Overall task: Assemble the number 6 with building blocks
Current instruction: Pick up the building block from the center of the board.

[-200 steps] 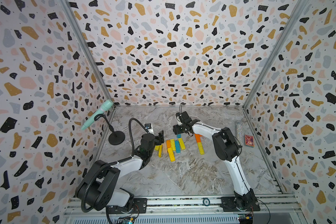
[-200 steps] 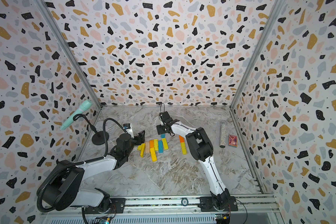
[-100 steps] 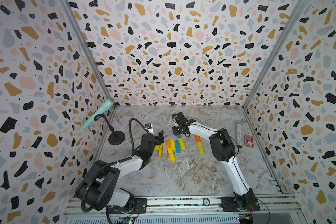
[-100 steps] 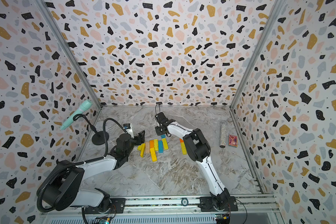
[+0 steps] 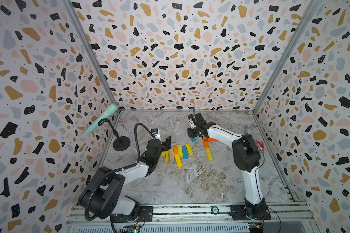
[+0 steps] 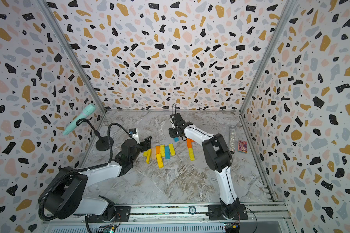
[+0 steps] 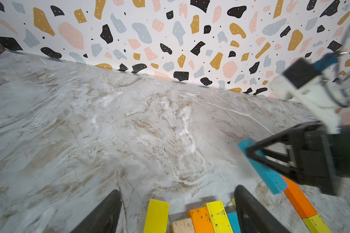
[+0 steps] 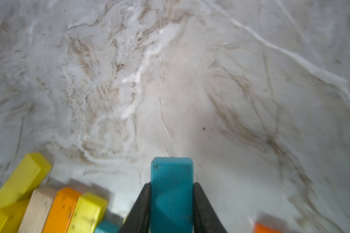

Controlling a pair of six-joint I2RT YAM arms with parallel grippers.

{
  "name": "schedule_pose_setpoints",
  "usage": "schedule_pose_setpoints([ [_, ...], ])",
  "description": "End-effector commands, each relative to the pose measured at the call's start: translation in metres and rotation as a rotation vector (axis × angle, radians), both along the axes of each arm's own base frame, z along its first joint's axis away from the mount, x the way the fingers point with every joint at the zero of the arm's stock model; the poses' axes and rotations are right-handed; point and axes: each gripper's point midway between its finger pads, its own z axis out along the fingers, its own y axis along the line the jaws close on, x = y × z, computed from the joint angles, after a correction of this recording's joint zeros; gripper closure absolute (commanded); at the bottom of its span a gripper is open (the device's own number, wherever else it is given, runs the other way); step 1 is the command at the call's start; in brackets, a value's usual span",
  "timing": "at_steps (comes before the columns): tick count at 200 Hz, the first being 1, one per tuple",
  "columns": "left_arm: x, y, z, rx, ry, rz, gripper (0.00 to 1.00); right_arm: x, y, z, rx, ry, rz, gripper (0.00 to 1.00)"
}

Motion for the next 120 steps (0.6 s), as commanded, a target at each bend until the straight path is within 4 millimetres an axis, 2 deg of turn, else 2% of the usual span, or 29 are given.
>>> schedule_pose_setpoints([
  [1,0.001,-0.003,0.012,-0.025,-0.055,-0.016,0.17,-0.006,-0.043,0.048,0.119,-0.079,-0.086,0.73],
  [14,0.001,-0.006,0.011,-0.028,-0.055,-0.031,0.17,-0.018,-0.076,0.045,0.118,-0.078,-0.151,0.73],
  [35,0.002,-0.008,0.009,-0.029,-0.048,-0.043,0.17,-0.039,-0.123,0.029,0.096,-0.047,-0.242,0.73],
  [59,0.002,-0.011,0.008,-0.032,-0.047,-0.06,0.17,-0.059,-0.161,0.003,0.081,0.004,-0.323,0.73],
  [79,0.001,-0.015,0.008,-0.037,-0.049,-0.08,0.17,-0.068,-0.176,-0.011,0.067,0.023,-0.359,0.73],
  [120,-0.002,-0.021,0.012,-0.049,-0.068,-0.116,0.17,-0.065,-0.186,-0.033,0.077,0.064,-0.392,0.73],
])
